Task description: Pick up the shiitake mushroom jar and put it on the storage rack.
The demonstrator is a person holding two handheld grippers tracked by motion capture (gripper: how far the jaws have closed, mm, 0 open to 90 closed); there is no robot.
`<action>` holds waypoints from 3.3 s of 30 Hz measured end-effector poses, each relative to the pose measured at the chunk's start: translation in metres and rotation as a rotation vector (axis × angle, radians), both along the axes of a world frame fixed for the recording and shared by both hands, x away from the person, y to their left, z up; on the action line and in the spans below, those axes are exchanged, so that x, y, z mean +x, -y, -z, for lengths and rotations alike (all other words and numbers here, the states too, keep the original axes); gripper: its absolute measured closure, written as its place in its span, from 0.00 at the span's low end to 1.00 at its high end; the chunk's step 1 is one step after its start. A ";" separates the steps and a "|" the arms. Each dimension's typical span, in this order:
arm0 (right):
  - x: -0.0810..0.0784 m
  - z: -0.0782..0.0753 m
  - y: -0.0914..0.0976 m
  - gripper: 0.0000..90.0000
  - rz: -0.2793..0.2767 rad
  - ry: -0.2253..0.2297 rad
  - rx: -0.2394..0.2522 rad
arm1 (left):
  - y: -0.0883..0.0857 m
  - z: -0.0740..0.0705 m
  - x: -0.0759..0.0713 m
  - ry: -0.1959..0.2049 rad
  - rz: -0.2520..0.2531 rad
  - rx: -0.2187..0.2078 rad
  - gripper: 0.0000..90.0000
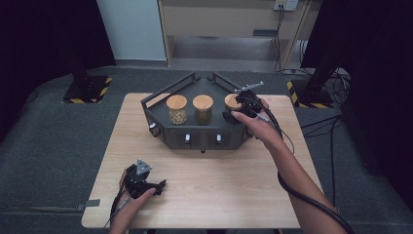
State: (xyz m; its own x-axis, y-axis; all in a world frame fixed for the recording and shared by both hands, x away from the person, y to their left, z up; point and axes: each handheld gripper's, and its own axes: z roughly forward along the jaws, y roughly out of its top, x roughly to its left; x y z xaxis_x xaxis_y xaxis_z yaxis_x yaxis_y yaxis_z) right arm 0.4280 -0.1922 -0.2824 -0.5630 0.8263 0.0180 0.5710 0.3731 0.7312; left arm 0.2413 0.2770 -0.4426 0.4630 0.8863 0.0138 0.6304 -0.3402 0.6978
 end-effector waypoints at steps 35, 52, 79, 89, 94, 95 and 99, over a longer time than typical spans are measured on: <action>-0.064 0.013 0.040 0.04 0.011 0.086 0.076 | 0.000 0.000 0.000 -0.002 0.004 0.002 0.00; -0.095 0.030 0.060 0.04 0.022 0.098 0.076 | 0.000 0.000 0.000 -0.002 0.004 0.003 0.00; -0.120 0.064 0.062 0.04 0.016 0.070 0.062 | 0.000 0.000 0.000 -0.001 0.003 0.003 0.00; -0.131 0.072 0.067 0.04 0.018 0.081 0.058 | 0.000 0.000 0.000 -0.001 0.002 0.003 0.00; -0.137 0.079 0.070 0.04 0.020 0.078 0.054 | 0.000 0.000 0.000 -0.001 0.002 0.003 0.00; -0.138 0.080 0.070 0.04 0.021 0.077 0.056 | 0.000 0.000 0.000 -0.001 0.002 0.002 0.00; -0.142 0.084 0.072 0.04 0.022 0.075 0.050 | 0.000 0.000 0.000 -0.001 0.002 0.003 0.00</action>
